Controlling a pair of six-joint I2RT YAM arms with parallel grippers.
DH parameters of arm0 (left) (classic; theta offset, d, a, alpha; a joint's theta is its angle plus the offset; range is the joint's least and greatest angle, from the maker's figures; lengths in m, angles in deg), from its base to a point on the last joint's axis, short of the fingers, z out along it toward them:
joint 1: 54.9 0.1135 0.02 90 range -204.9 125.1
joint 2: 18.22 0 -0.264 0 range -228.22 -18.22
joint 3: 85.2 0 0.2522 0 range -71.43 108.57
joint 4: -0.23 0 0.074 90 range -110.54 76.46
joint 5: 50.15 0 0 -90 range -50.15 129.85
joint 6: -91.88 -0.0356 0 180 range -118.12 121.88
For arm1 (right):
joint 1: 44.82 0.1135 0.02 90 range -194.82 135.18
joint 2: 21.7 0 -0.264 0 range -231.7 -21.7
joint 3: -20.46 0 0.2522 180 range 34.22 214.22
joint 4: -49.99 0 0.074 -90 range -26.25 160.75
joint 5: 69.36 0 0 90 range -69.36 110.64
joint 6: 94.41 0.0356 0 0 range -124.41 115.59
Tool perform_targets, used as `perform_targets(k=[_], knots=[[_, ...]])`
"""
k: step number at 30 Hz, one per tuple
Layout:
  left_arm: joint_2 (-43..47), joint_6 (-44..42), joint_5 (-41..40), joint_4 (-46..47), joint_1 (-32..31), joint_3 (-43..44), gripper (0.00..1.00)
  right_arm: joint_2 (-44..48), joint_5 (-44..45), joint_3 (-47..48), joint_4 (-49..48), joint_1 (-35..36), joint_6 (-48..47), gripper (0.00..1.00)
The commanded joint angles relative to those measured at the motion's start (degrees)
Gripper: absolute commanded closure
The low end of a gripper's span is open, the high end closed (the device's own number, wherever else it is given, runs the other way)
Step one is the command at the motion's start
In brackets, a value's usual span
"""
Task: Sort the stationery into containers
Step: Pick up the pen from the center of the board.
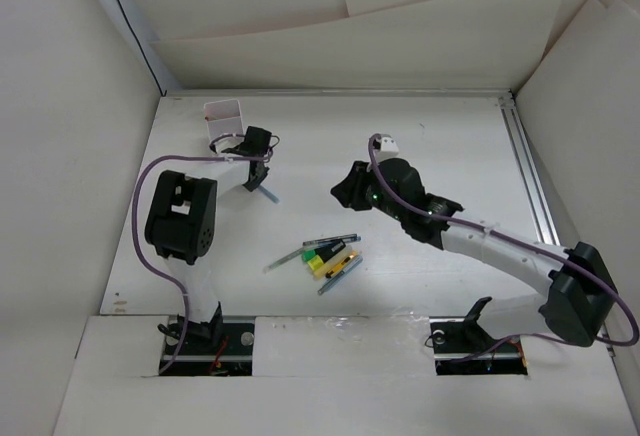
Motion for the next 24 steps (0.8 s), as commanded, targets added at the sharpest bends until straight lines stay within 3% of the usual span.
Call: perform_targets(k=[1,5,15,24], knots=[[-1.3,0.9,-2.9,-5.5,-1.0,0.6,0.91,2.7,0.1,0.8,-2.7,-0.2,-0.8,0.67],[1.7,0.3,-1.8,-5.6,-1.0,-3.5,1.00,3.2,0.1,0.8,-2.7,-0.2,-0.8,0.67],[13.8,-2.8,0.7,-2.3,-1.0,-7.8,1.00,3.8,1.9,0.3,-2.2,-0.2,-0.8,0.67],[20.5,-7.2,-2.0,-1.5,2.5,3.8,1.00,4.3,1.9,0.3,-2.2,-0.2,-0.8,0.67]])
